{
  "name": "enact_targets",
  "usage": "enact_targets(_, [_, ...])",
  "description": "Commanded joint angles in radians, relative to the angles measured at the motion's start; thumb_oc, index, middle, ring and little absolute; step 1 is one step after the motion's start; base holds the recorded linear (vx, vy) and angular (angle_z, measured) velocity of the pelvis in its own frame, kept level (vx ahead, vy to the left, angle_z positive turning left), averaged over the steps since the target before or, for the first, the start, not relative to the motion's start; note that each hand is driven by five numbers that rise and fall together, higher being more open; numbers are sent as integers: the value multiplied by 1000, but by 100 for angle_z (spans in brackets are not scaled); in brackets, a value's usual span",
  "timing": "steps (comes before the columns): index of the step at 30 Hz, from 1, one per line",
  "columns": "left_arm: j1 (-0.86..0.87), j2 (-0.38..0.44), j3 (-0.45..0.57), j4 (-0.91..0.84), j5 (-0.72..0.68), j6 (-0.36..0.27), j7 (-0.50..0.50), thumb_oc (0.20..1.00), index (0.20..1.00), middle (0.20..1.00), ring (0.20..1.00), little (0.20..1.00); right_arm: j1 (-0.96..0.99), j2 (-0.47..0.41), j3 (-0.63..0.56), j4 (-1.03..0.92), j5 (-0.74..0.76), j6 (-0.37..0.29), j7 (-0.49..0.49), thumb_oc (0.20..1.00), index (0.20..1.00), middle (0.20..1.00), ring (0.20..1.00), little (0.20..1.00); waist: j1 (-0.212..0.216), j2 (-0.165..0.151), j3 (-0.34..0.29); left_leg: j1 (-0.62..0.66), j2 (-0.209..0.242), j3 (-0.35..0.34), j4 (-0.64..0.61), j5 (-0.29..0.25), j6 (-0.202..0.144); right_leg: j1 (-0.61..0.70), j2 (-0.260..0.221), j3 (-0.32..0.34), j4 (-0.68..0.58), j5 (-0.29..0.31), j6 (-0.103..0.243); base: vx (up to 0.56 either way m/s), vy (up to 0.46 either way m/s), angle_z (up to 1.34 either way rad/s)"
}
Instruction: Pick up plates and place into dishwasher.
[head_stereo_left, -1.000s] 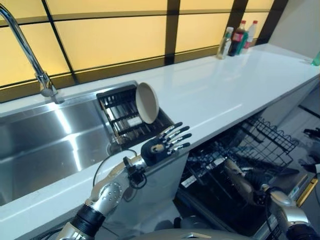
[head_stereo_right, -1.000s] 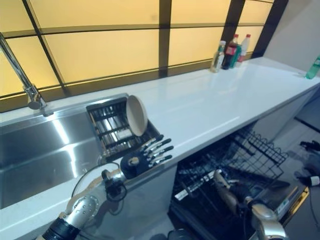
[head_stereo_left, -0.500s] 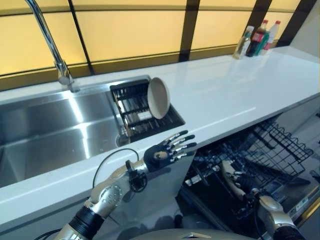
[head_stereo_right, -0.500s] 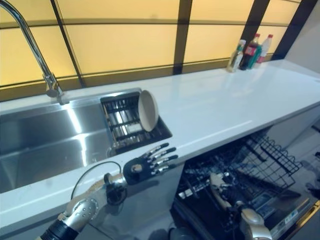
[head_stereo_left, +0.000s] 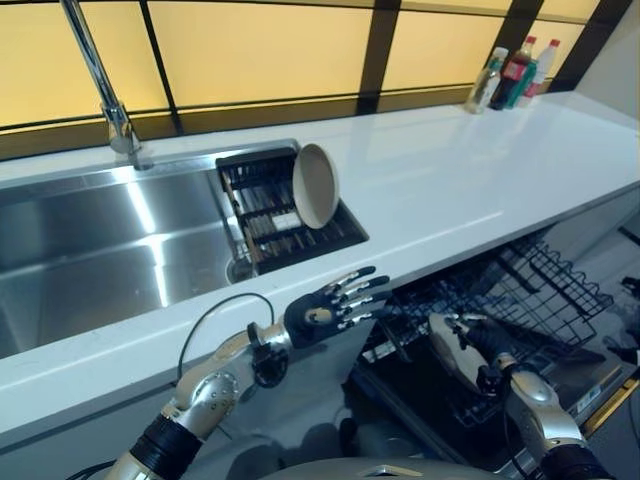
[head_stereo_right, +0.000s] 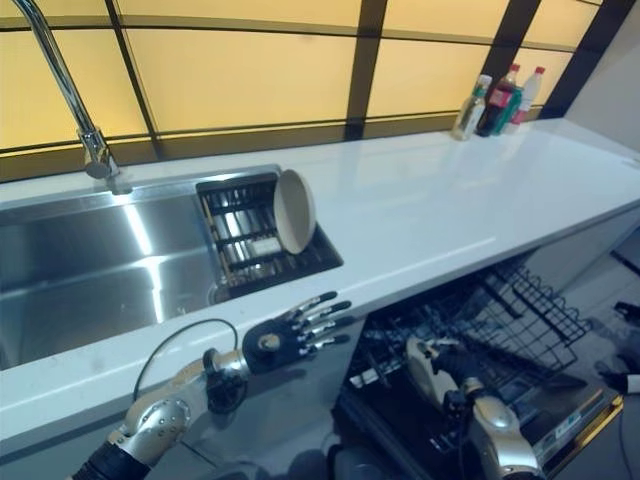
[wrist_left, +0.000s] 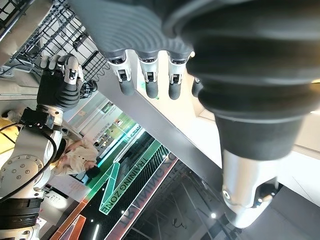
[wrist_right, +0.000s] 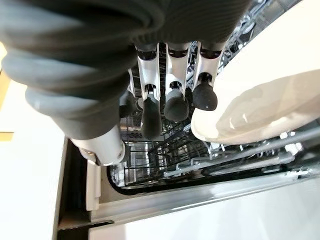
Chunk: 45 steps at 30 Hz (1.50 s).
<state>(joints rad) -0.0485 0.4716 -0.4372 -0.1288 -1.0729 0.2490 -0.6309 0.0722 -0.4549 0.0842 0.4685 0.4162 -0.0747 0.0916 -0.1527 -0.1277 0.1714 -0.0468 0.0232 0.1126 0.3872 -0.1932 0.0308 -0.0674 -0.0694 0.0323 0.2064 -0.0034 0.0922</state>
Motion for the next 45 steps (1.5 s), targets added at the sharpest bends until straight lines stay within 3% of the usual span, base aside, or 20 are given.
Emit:
enact_targets(1, [107, 17, 56, 2, 10, -21, -23, 1000, 1000, 1000, 1000, 1000, -39, -76, -68, -64, -16, -28, -23, 200, 200, 200, 200, 200, -15, 27, -13, 74, 30, 35, -100, -30, 66, -127, -40, 54, 48, 187, 119, 5, 9, -5])
enact_targets(4, [115, 14, 63, 3, 13, -30, -25, 1000, 1000, 1000, 1000, 1000, -34, -78, -100, -95, -10, -31, -56, 200, 200, 200, 200, 200, -23, 29, -19, 87, 31, 41, -116, -28, 65, -120, -36, 60, 42, 187, 118, 3, 16, -10])
enact_targets(6, [115, 10, 70, 2, 11, -35, -20, 1000, 1000, 1000, 1000, 1000, -31, -71, -131, -141, -5, -40, -77, 831, 831, 831, 831, 831, -32, 32, -24, 96, 33, 48, -124, -28, 65, -115, -33, 64, 41, 183, 116, -8, 44, -12])
enact_targets(7, [115, 8, 74, 4, 10, -37, -19, 1000, 1000, 1000, 1000, 1000, -30, -69, -144, -158, -3, -50, -86, 1000, 1000, 1000, 1000, 1000, -35, 35, -27, 100, 32, 50, -129, -27, 64, -114, -32, 64, 41, 182, 116, -14, 62, -9])
enact_targets(12, [118, -12, 97, 11, 5, -65, -13, 1000, 1000, 1000, 1000, 1000, -14, -50, -225, -266, 0, -81, -167, 1000, 1000, 1000, 1000, 1000, -59, 53, -50, 126, 19, 57, -176, -19, 62, -104, -20, 83, 24, 165, 110, -37, 93, -12])
enact_targets(20, [24, -60, 78, 16, 11, -138, 61, 1000, 1000, 1000, 1000, 1000, -55, 63, -345, -319, 189, -149, -480, 1000, 1000, 1000, 1000, 1000, -84, 96, -83, 153, 3, 58, -242, 5, 57, -71, -3, 111, -6, 124, 82, -70, 125, -6])
enact_targets(25, [-69, -88, 40, -9, 25, -174, 136, 1000, 1000, 1000, 1000, 1000, -93, 110, -355, -385, 251, -196, -589, 1000, 1000, 1000, 1000, 1000, -89, 118, -107, 155, -6, 40, -282, 30, 50, -60, 7, 122, -18, 116, 67, -49, 113, 2])
enact_targets(27, [-97, -98, 21, -17, 61, -205, 176, 1000, 1000, 1000, 1000, 1000, -96, 124, -334, -424, 267, -213, -581, 1000, 1000, 1000, 1000, 1000, -94, 124, -114, 154, -9, 37, -293, 39, 48, -60, 9, 126, -20, 114, 63, -45, 111, -3])
enact_targets(30, [-123, -108, 29, -33, 121, -232, 224, 1000, 1000, 1000, 1000, 1000, -69, 156, -289, -509, 306, -278, -485, 1000, 1000, 1000, 1000, 1000, -102, 133, -125, 153, -13, 36, -311, 55, 45, -56, 13, 131, -25, 108, 57, -46, 111, -1])
enact_targets(34, [-157, -101, 65, -54, 233, -266, 258, 1000, 1000, 1000, 1000, 1000, 7, 171, -248, -634, 322, -393, -395, 1000, 1000, 1000, 1000, 1000, -119, 144, -139, 148, -20, 44, -325, 68, 43, -62, 21, 143, -20, 104, 56, -38, 94, -3])
enact_targets(37, [-193, -62, 89, -78, 398, -333, 319, 1000, 1000, 1000, 1000, 1000, 30, 164, -255, -677, 339, -441, -344, 1000, 1000, 1000, 1000, 1000, -126, 152, -142, 144, -29, 42, -326, 70, 44, -65, 25, 149, -15, 106, 56, -30, 78, -9])
enact_targets(43, [-291, 16, 143, -90, 611, -427, 453, 1000, 1000, 1000, 1000, 1000, 25, 134, -266, -696, 310, -446, -350, 1000, 1000, 1000, 1000, 1000, -122, 154, -150, 138, -43, 26, -339, 81, 42, -62, 28, 154, -18, 115, 54, -27, 51, -3])
enact_targets(45, [-330, 45, 179, -66, 699, -447, 552, 1000, 1000, 1000, 1000, 1000, 13, 127, -268, -694, 301, -438, -351, 1000, 1000, 1000, 1000, 1000, -119, 152, -153, 136, -48, 17, -343, 85, 41, -61, 29, 158, -18, 119, 54, -18, 33, -1])
